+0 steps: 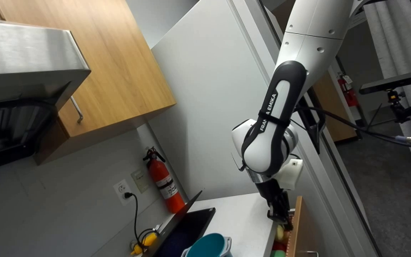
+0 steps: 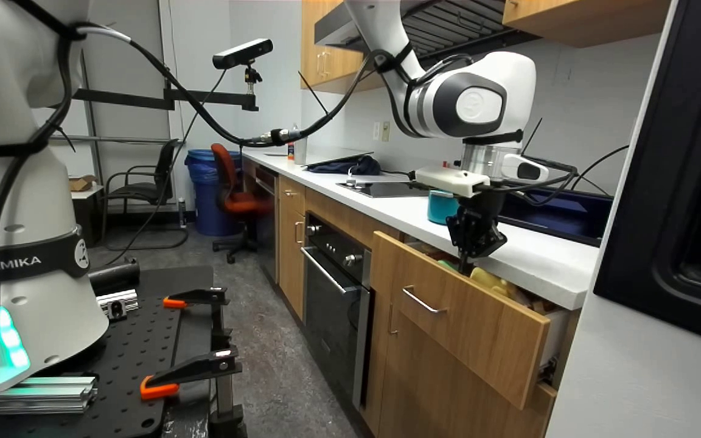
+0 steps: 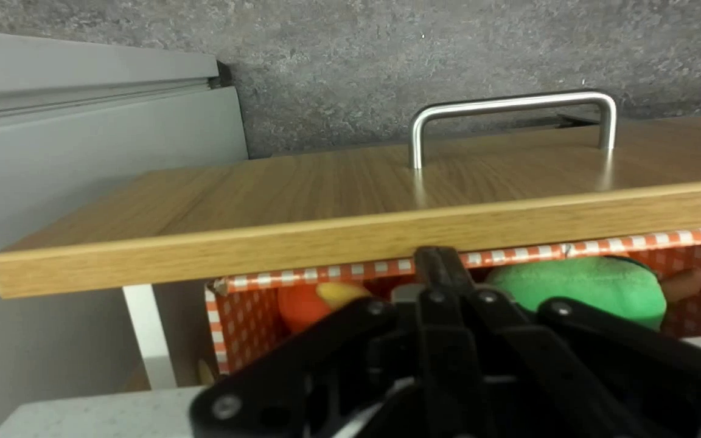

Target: Open the top drawer of the cabinet to the right.

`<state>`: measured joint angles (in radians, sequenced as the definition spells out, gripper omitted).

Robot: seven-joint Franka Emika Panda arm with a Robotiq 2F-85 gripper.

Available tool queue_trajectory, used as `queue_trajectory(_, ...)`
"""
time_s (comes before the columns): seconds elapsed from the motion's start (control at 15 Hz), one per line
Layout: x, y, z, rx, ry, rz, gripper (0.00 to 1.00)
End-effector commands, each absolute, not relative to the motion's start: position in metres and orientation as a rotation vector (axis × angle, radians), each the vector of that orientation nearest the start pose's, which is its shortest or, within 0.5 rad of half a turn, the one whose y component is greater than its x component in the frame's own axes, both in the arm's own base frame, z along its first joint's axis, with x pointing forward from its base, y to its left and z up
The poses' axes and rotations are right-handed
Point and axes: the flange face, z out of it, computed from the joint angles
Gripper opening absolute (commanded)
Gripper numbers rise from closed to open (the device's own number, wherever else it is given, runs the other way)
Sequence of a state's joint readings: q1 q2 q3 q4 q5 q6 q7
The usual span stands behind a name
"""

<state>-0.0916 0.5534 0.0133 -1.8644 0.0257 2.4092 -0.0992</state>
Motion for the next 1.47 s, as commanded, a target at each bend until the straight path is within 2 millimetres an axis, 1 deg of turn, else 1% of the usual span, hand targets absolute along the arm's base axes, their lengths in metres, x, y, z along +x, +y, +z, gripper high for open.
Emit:
queue_trajectory(0.0,0.625,-0.065,0.203,-3.109,0.097,0.094,0.00)
queue_trajectory(0.27,0.615,-0.065,0.202,-3.114,0.138,0.136,0.00)
queue_trajectory(0.53,0.601,-0.070,0.203,-3.111,0.201,0.167,0.00)
queue_trajectory(0.8,0.581,-0.078,0.203,-3.109,0.276,0.192,0.00)
queue_trajectory(1.07,0.557,-0.089,0.203,-3.075,0.378,0.205,0.00)
queue_trajectory(1.4,0.540,-0.098,0.203,-3.040,0.479,0.236,0.00)
